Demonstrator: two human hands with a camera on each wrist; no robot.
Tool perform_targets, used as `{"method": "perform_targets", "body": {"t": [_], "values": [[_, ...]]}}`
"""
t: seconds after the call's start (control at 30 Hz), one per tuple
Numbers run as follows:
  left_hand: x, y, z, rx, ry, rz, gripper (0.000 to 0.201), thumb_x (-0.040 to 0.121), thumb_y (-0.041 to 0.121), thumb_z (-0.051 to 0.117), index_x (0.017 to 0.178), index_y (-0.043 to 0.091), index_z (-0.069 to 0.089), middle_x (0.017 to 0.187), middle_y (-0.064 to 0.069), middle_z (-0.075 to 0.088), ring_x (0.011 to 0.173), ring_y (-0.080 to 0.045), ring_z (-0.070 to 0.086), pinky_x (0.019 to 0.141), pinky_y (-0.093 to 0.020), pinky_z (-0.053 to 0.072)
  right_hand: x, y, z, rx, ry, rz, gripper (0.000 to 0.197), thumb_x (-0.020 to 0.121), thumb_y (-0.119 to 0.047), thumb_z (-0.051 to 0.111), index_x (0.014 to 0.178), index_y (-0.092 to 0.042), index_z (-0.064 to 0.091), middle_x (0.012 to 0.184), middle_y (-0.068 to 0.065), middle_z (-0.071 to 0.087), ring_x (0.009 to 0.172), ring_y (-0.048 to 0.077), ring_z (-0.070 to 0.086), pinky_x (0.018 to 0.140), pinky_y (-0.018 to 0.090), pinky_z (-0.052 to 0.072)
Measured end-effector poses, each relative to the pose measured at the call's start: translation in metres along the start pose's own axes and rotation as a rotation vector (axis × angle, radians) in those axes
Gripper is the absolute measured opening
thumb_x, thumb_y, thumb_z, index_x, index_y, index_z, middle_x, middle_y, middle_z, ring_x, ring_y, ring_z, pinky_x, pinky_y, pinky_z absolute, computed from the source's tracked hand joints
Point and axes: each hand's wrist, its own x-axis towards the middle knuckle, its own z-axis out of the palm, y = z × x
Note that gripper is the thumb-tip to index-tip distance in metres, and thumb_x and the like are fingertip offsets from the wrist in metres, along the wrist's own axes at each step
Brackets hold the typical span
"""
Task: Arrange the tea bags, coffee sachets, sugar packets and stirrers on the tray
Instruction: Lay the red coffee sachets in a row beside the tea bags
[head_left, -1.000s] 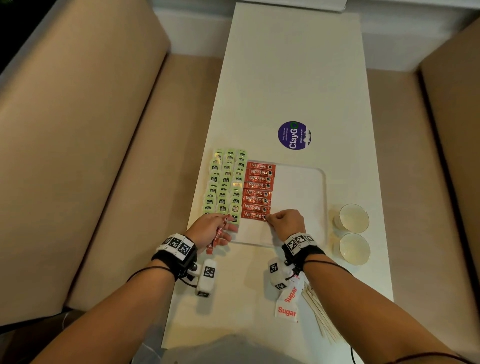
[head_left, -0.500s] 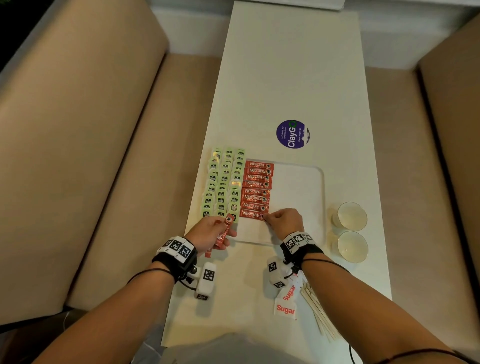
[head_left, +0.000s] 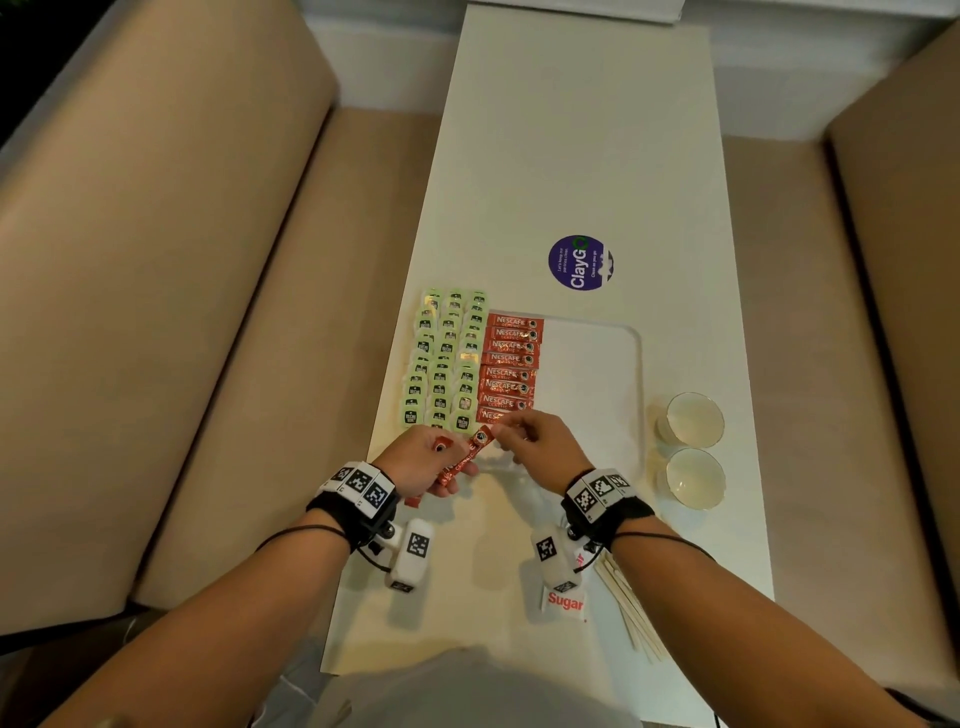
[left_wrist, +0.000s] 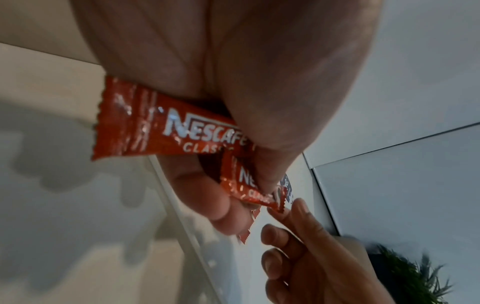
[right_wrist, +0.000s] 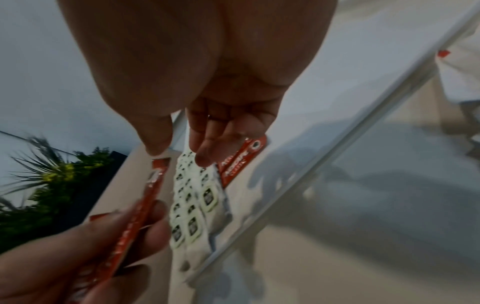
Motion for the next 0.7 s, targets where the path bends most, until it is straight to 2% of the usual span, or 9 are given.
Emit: {"method": "perform_targets", "body": {"t": [0.07,0.17,0.2,0.27,0.4,0.5,0.57,0.63,0.7], "values": [[-0.003,-0.001,0.000,0.073,-0.014,0.021,0.020,0.101,0.030,0.057,0.101,0.018,0.073,0.092,-0.006,0.077,0.063,-0.020,0.061,0.053,-0.029,0.046,-0.004,-0.006,0.001,-0.014,-0.067,-0.022,0.025,0.094,-0.040,0.070,0.112,-0.021,0.071,0.088,0.003,0.074,0.077,0.016,0.071,0.078,0.037,0.060],[-0.008,-0.002,0.000,0.181,-0.017,0.014,0.026,0.093,0.044,0.059,0.089,0.024,0.076,0.079,-0.008,0.074,0.058,-0.021,0.053,0.052,-0.032,0.040,-0.009,-0.012,0.003,-0.060,-0.151,-0.060,0.005,0.096,-0.025,0.069,0.094,-0.027,0.074,0.087,0.011,0.075,0.071,0.017,0.067,0.078,0.043,0.060],[-0.010,-0.001,0.000,0.190,0.002,0.010,0.023,0.093,0.043,0.061,0.087,0.025,0.075,0.069,-0.005,0.070,0.052,-0.018,0.049,0.048,-0.029,0.037,-0.010,-0.011,0.004,-0.066,-0.152,-0.059,0.011,0.096,-0.023,0.070,0.087,-0.028,0.074,0.086,0.012,0.075,0.069,0.017,0.066,0.078,0.045,0.060],[-0.011,-0.002,0.000,0.163,0.039,0.006,0.012,0.093,0.038,0.067,0.093,0.028,0.075,0.061,-0.001,0.061,0.044,-0.012,0.039,0.041,-0.022,0.032,-0.012,-0.010,0.003,-0.040,-0.133,-0.021,0.011,0.095,-0.021,0.070,0.085,-0.025,0.073,0.084,0.012,0.075,0.068,0.017,0.066,0.080,0.049,0.059],[-0.009,-0.009,-0.005,0.147,0.065,0.041,0.015,0.094,0.030,0.070,0.108,0.027,0.072,0.063,-0.001,0.062,0.044,-0.013,0.038,0.040,-0.023,0.033,-0.020,-0.008,0.000,0.020,-0.134,0.008,0.010,0.096,-0.014,0.068,0.089,-0.017,0.073,0.085,0.009,0.077,0.066,0.013,0.065,0.081,0.043,0.058],[-0.009,-0.012,-0.004,0.150,0.085,0.032,0.014,0.094,0.031,0.070,0.107,0.029,0.072,0.062,0.000,0.063,0.042,-0.014,0.037,0.041,-0.023,0.033,-0.023,-0.005,0.000,-0.033,-0.109,0.015,0.011,0.096,-0.019,0.068,0.088,-0.018,0.075,0.078,0.005,0.074,0.067,0.015,0.062,0.074,0.036,0.055],[-0.010,-0.013,-0.003,0.116,0.126,0.025,0.013,0.092,0.034,0.070,0.105,0.032,0.073,0.064,-0.004,0.065,0.045,-0.015,0.040,0.043,-0.024,0.034,-0.023,-0.002,-0.003,-0.017,-0.071,0.029,0.012,0.096,-0.018,0.067,0.088,-0.017,0.075,0.078,0.006,0.073,0.067,0.016,0.062,0.072,0.035,0.054],[-0.009,-0.013,-0.004,0.090,0.181,-0.022,0.016,0.088,0.033,0.070,0.103,0.029,0.072,0.073,-0.011,0.070,0.050,-0.018,0.044,0.045,-0.026,0.034,-0.022,0.000,-0.008,0.050,-0.015,0.043,0.010,0.097,-0.016,0.067,0.089,-0.014,0.073,0.083,0.005,0.074,0.066,0.011,0.064,0.073,0.033,0.056],[-0.011,-0.011,-0.004,0.118,0.195,-0.098,0.017,0.088,0.024,0.067,0.104,0.023,0.068,0.072,-0.010,0.067,0.045,-0.014,0.046,0.043,-0.025,0.033,-0.019,0.003,-0.015,0.074,0.065,0.068,0.009,0.097,-0.016,0.066,0.095,-0.010,0.073,0.085,0.003,0.074,0.063,0.008,0.064,0.066,0.025,0.053]]}}
